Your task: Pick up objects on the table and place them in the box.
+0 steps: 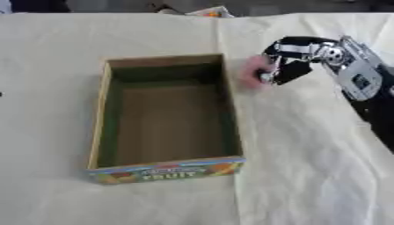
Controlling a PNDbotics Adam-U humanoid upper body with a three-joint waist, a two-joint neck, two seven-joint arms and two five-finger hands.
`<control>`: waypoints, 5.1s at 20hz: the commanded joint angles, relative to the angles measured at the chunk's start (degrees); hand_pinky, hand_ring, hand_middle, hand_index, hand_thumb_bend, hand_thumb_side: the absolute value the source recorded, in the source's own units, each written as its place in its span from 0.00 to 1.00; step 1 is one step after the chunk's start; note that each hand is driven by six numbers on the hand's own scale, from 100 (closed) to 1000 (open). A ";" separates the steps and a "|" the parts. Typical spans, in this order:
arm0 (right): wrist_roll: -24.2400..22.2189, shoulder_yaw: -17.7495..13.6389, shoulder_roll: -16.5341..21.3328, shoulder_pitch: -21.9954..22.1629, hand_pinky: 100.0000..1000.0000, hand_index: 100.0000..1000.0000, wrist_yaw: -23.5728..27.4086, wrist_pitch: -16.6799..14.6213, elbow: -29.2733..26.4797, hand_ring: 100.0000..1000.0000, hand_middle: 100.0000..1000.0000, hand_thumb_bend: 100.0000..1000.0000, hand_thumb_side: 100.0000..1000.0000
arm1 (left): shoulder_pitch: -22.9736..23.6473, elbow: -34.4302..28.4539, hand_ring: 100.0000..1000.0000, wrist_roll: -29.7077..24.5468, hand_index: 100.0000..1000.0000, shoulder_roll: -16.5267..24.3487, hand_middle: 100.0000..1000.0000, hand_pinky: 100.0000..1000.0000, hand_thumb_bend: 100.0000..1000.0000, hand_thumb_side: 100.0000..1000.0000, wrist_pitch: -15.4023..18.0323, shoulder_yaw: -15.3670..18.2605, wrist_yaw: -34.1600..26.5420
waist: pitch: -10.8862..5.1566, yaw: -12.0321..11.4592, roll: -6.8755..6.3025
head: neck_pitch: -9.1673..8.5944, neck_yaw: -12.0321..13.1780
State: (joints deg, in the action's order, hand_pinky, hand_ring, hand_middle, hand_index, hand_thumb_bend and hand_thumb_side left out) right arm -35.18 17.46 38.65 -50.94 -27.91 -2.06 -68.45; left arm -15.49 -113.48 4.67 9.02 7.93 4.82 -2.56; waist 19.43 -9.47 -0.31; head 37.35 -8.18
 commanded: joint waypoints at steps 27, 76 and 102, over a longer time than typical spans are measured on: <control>3.10 2.42 -3.30 -9.34 0.55 0.55 8.37 11.48 -27.26 0.64 0.37 0.00 0.43 | -1.26 -1.12 0.61 0.67 0.54 0.81 0.53 0.47 0.00 0.87 1.57 -0.24 -1.07 | -3.84 -0.04 0.05 | 0.80 -0.25; -16.78 9.88 -18.72 -2.83 0.68 0.98 -13.41 -0.18 -12.31 0.83 0.68 0.77 0.28 | -2.36 -1.12 0.58 0.01 0.53 0.09 0.52 0.46 0.00 0.86 4.25 -0.94 -3.35 | -2.70 -0.56 -0.26 | 0.82 -1.75; -4.40 -6.32 -5.12 -4.19 0.63 0.91 1.66 2.94 -39.66 0.76 0.60 0.67 0.66 | -1.90 -1.12 0.59 0.87 0.53 0.22 0.52 0.45 0.00 0.86 3.94 -0.24 -2.60 | -3.18 1.64 -0.61 | 0.46 0.48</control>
State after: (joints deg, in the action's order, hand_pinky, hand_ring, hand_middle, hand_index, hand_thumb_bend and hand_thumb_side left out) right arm -40.72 12.94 31.07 -54.36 -27.59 0.89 -105.68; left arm -17.13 -113.48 5.32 8.53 11.83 4.14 -5.41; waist 17.57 -7.75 -0.76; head 37.92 -8.06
